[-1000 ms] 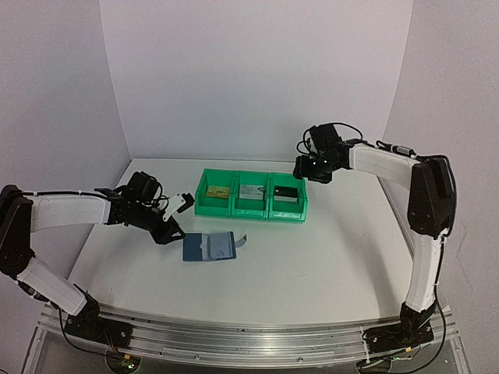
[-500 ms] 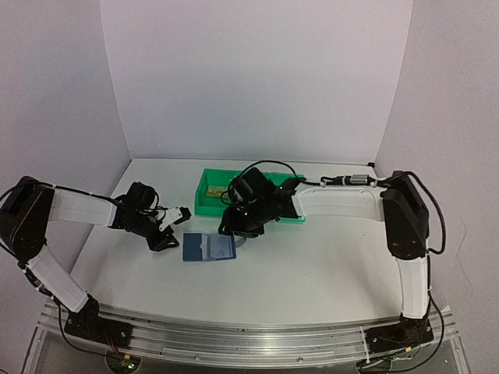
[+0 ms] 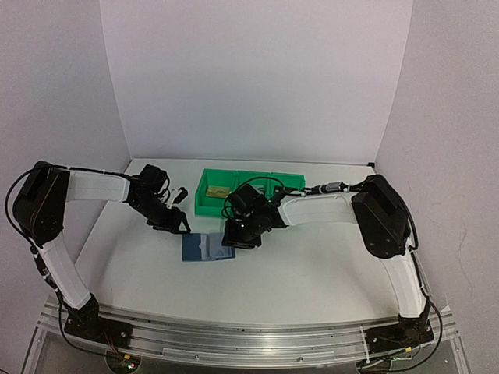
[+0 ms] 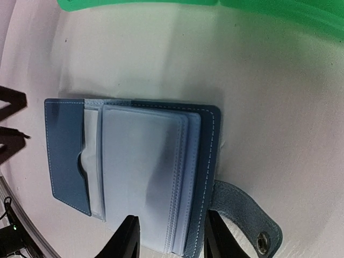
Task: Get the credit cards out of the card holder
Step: Remove the credit card from the card holder.
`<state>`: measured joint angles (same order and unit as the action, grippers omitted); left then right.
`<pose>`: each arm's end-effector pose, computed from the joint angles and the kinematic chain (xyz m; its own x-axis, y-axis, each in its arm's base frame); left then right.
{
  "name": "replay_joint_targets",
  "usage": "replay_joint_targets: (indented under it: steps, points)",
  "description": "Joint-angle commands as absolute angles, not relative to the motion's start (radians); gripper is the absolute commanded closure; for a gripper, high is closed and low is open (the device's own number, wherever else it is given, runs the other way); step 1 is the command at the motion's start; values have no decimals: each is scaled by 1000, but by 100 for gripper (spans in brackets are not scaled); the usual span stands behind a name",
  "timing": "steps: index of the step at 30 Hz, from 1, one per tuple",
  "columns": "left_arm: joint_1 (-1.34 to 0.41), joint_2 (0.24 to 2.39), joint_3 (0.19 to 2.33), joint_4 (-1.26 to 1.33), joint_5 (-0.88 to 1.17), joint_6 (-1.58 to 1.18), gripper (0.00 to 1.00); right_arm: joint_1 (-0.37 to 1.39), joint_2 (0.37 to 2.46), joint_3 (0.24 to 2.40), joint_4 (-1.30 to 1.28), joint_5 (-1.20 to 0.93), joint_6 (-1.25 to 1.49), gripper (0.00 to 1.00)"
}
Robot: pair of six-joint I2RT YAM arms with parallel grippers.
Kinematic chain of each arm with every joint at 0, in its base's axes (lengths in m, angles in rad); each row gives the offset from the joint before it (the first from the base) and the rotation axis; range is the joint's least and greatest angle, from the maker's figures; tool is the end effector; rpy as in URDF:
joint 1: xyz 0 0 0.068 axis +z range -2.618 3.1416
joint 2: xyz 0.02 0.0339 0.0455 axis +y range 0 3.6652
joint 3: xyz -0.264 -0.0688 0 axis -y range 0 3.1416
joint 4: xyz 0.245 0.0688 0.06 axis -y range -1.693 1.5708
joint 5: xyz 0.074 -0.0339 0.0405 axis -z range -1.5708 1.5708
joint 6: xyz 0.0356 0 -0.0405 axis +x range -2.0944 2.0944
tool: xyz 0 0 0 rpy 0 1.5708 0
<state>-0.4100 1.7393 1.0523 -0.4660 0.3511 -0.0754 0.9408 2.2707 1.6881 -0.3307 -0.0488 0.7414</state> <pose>0.3027 -0.1449 0.1666 -0.8737 0.3026 -0.3809 0.4377 0.8307 -0.3440 0.2900 0.4007 0.1440 -0.9008 -0.0906 -0.4247 -0.2933 0.8481 0.4412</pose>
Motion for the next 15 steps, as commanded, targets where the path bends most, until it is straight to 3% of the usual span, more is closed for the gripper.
replay_joint_targets:
  steps: [1,7,15]
  points:
    - [-409,1753,1029,-532,375,-318,42,964,2247,1722,-306,18,730,64]
    - [-409,1794,1007,-491,411,-348,44,975,2245,1704,-312,80,739,65]
    - [-408,1843,991,-448,448,-371,59,990,2220,1760,-380,193,700,62]
